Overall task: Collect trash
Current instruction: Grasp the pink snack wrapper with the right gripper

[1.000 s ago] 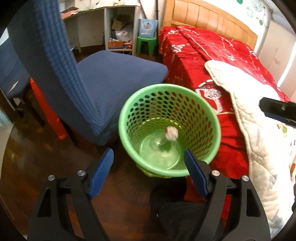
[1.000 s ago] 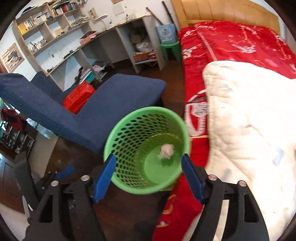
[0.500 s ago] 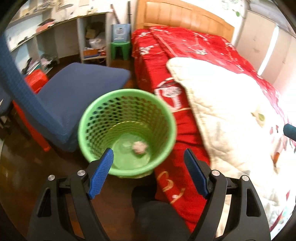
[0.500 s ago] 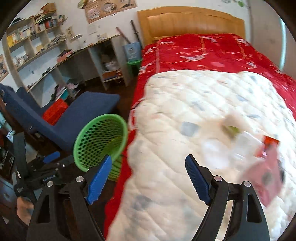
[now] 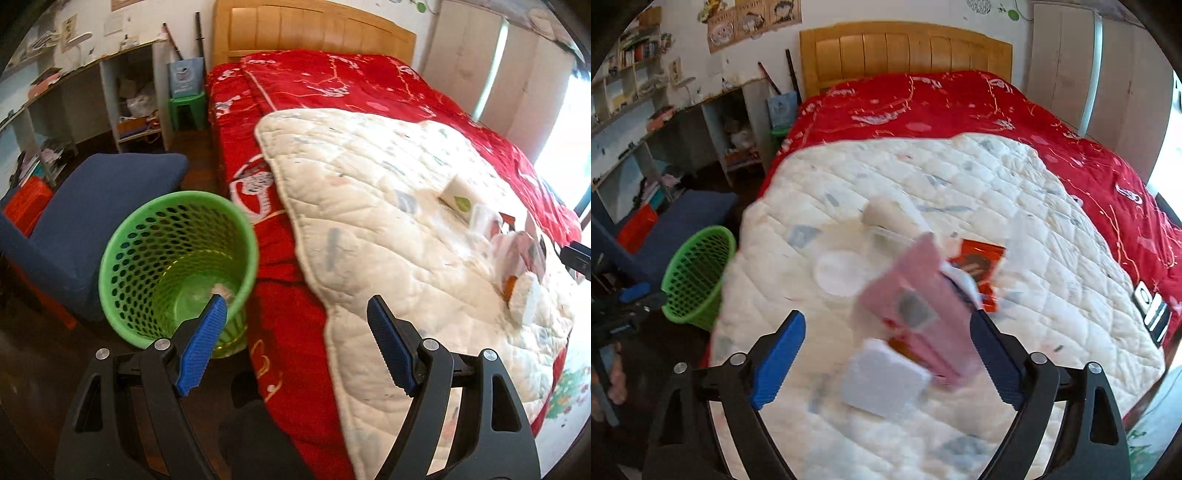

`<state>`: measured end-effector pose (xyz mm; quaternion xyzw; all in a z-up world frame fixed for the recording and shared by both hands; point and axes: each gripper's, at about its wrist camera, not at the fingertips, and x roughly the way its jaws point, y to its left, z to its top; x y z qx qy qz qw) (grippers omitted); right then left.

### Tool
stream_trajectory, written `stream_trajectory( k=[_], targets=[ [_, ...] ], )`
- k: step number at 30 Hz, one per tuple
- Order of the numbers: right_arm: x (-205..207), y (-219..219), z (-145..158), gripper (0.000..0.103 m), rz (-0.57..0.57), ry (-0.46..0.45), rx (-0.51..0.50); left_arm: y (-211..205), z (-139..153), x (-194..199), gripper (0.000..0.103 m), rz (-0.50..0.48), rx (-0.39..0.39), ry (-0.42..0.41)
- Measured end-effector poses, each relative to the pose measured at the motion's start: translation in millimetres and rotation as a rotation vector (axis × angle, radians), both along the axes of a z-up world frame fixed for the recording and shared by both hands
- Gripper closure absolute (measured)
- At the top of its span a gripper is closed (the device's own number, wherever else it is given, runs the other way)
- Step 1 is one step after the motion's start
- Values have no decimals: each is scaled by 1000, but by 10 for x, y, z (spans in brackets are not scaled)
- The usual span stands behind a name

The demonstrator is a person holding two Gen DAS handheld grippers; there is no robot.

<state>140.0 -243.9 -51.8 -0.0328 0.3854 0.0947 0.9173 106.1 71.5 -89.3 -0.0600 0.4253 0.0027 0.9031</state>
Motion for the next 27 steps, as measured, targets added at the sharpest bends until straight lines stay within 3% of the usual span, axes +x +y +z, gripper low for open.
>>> stream_trajectory(
  k=[9, 21, 27],
  targets=[
    [256, -72, -276, 12, 45, 71, -130, -235, -55, 50, 25, -40, 11, 26],
    [554, -28, -482, 13, 52, 131, -192, -480, -89, 82, 25, -106, 3, 42],
    [578, -83, -503, 33, 53, 157, -170, -761, -68, 101, 25, -173, -12, 40]
  ],
)
